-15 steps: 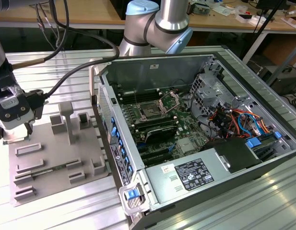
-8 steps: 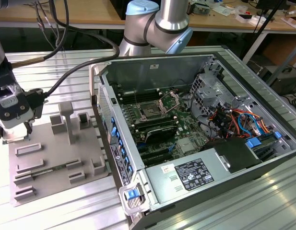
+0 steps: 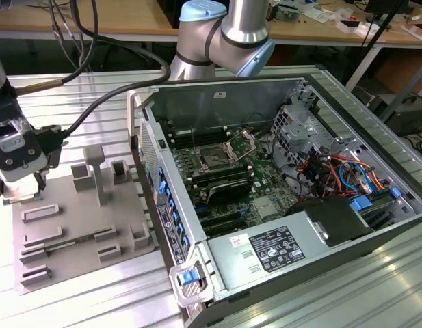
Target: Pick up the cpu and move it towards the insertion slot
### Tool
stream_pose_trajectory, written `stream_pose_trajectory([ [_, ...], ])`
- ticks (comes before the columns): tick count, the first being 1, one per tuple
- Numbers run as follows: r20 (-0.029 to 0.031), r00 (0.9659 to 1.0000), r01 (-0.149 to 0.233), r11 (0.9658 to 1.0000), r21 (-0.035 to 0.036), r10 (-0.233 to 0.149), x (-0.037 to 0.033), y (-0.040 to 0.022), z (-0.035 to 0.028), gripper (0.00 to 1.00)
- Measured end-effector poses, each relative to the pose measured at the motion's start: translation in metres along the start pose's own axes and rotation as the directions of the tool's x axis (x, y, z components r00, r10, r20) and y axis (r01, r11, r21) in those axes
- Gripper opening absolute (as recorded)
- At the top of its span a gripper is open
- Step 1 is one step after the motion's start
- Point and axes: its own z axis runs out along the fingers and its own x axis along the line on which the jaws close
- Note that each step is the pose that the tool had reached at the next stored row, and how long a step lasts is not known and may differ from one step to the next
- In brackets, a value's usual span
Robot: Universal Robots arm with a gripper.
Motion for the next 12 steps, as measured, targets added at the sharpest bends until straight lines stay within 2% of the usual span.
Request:
stream_pose_trajectory([
  [12, 0.0000, 1.0000, 0.000, 1.0000, -0.0002, 0.000, 0.0000, 0.0003, -0.0057, 0.55],
])
